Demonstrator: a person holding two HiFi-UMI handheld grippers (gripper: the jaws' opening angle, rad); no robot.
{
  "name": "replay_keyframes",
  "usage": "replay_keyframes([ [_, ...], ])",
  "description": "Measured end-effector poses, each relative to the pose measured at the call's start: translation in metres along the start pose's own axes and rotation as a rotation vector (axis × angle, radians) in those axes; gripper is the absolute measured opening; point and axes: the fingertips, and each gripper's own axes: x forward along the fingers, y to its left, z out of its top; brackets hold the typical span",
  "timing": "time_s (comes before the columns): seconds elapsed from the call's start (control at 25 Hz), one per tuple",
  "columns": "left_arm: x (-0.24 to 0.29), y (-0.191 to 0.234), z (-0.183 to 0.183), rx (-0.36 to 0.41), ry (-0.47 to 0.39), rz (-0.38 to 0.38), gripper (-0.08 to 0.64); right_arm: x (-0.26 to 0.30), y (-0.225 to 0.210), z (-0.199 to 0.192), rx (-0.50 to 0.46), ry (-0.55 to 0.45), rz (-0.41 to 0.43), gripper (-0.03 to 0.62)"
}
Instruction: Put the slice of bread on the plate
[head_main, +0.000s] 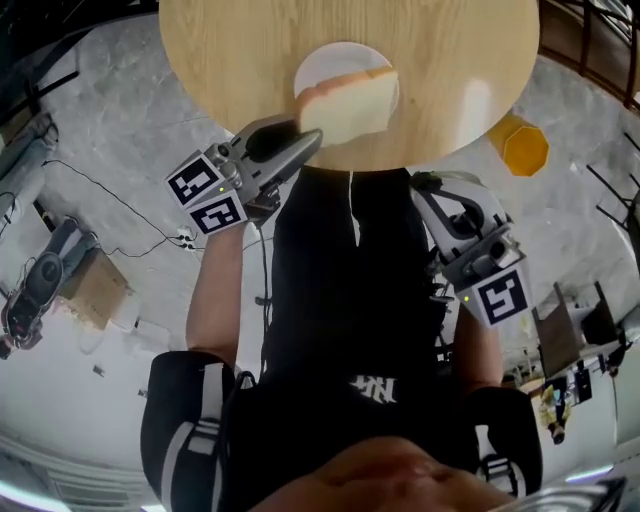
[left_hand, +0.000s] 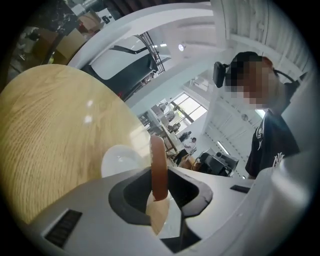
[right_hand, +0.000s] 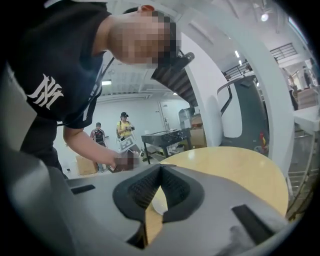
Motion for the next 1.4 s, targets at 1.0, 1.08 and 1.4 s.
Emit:
replay_keyframes([
  [1.0, 0.005, 0.024, -0.013, 0.025, 0.159, 0.223, 0.132, 0.007, -0.003, -0.015, 0.054, -0.017, -0.002, 0.003],
  [1.08, 0.003, 0.024, -0.015, -0.004, 0.164, 0.227, 0.132, 0.007, -0.003, -0.015, 0.054, -0.017, -0.001, 0.003],
  [1.4, 0.005, 0.032, -0.025, 0.034, 0.202, 0.340, 0.160, 0.007, -0.008, -0.016, 0.065, -0.021, 0.013, 0.003],
])
